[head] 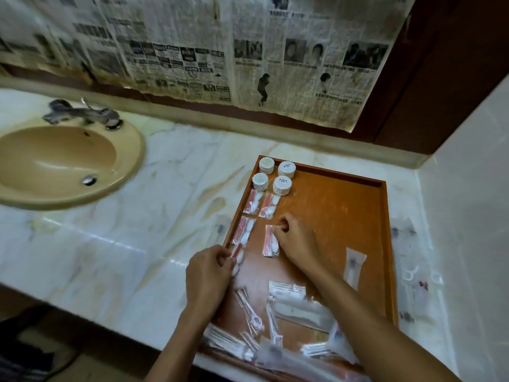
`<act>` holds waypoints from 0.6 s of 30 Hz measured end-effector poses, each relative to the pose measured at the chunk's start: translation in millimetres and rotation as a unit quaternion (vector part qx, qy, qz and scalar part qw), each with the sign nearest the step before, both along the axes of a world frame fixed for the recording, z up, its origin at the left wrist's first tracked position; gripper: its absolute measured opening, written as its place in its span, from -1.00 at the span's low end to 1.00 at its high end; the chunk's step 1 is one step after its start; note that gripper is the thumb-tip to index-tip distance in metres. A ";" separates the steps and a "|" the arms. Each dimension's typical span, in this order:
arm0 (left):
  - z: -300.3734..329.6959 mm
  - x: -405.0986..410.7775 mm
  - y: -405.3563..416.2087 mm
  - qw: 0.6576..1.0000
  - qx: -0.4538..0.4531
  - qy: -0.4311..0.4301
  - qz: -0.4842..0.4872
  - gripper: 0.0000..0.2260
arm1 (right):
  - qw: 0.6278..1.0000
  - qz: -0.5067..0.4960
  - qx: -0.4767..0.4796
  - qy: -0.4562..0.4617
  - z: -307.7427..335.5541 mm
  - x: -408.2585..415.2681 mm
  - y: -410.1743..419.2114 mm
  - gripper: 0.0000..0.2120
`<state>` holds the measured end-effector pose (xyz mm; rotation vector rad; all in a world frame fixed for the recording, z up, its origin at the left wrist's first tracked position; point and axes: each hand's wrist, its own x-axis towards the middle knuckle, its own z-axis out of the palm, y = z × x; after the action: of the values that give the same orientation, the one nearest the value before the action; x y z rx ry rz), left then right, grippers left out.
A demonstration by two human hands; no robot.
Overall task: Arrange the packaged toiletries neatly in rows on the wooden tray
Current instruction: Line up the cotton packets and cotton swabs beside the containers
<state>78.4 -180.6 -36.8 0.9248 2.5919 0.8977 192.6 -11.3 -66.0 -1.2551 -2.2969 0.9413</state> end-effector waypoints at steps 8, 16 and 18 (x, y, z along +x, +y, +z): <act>-7.2 7.0 -4.4 0.991 -0.062 0.105 -0.056 -0.76 | 0.984 0.163 0.002 -0.073 -2.1 24.8 7.1 -0.62; -5.3 8.9 -9.6 0.981 -0.140 0.119 -0.061 -0.80 | 0.984 0.108 0.090 -0.106 -9.4 10.8 -10.6 -0.54; -5.7 8.7 -11.7 0.981 -0.139 0.121 -0.057 -0.81 | 0.984 0.095 0.097 -0.112 -9.2 7.5 -12.8 -0.54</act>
<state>87.1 -192.3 -42.4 1.1445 2.7352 0.3989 200.1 -24.0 -75.2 -1.1237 -2.6484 0.6401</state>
